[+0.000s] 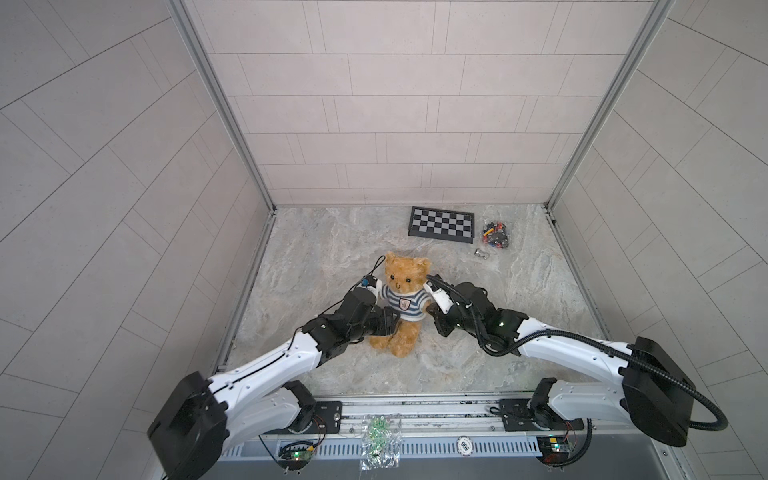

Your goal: Dress the teddy bear

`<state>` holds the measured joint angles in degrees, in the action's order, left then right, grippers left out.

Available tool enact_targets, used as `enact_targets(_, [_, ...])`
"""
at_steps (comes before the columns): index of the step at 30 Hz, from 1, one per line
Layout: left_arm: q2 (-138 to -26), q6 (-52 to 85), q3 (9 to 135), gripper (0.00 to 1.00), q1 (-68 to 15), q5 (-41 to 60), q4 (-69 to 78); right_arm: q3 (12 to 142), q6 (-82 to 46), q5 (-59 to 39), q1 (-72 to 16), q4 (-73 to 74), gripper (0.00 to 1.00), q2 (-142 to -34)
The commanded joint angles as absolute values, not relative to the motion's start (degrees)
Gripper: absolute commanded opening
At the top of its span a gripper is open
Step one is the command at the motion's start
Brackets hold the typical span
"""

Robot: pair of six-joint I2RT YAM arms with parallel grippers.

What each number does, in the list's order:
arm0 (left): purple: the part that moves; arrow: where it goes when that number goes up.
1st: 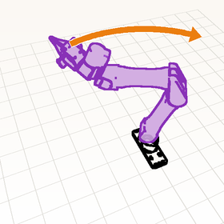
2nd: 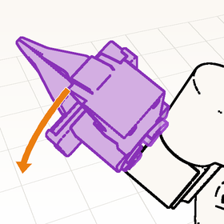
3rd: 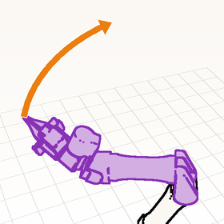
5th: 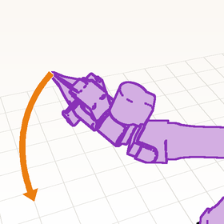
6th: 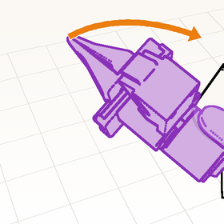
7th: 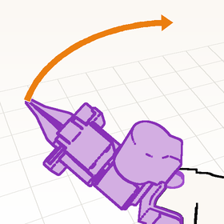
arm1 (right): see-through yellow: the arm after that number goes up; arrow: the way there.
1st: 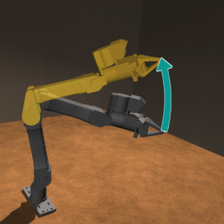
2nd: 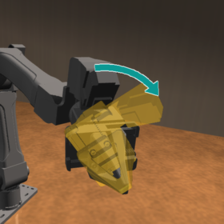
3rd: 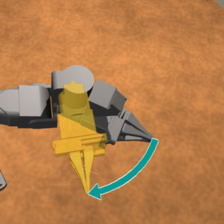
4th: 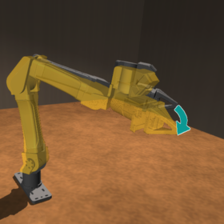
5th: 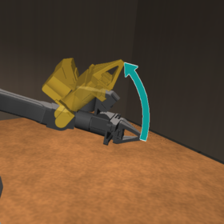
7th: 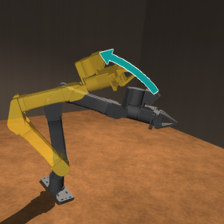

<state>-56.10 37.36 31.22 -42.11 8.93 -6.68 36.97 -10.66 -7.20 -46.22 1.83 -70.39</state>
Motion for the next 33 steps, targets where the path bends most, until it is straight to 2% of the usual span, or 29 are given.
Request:
enact_targets(1, [-50.58, 33.73, 32.56, 0.66, -41.53, 9.03, -11.8, 36.48, -6.28, -5.97, -47.05, 2.43, 0.0, -68.78])
enact_targets(6, [-50.49, 30.96, 38.98, 0.66, -41.56, 8.05, -17.5, 37.09, -4.96, -5.13, -48.55, 1.82, 0.0, -68.64])
enact_targets(13, [-59.84, 32.89, 45.33, 0.63, -41.57, 3.01, -16.7, 37.42, -4.14, -3.54, -50.62, 1.5, 0.0, -68.91])
enact_targets(16, [-64.01, 34.39, 47.11, 0.59, -41.57, 1.19, -15.82, 37.37, -4.05, -3.38, -50.76, 1.54, 0.0, -68.78])
enact_targets(27, [-69.95, 35.58, 47.82, 0.48, -41.61, 1.42, -13.95, 36.76, -3.7, -3.69, -50.8, 3.01, 0.0, -69.54])
enact_targets(33, [-70.25, 35.29, 47.94, 0.49, -41.75, 1.72, -12.74, 36.74, -3.09, -3.71, -50.8, 2.84, 0.0, -69.75])
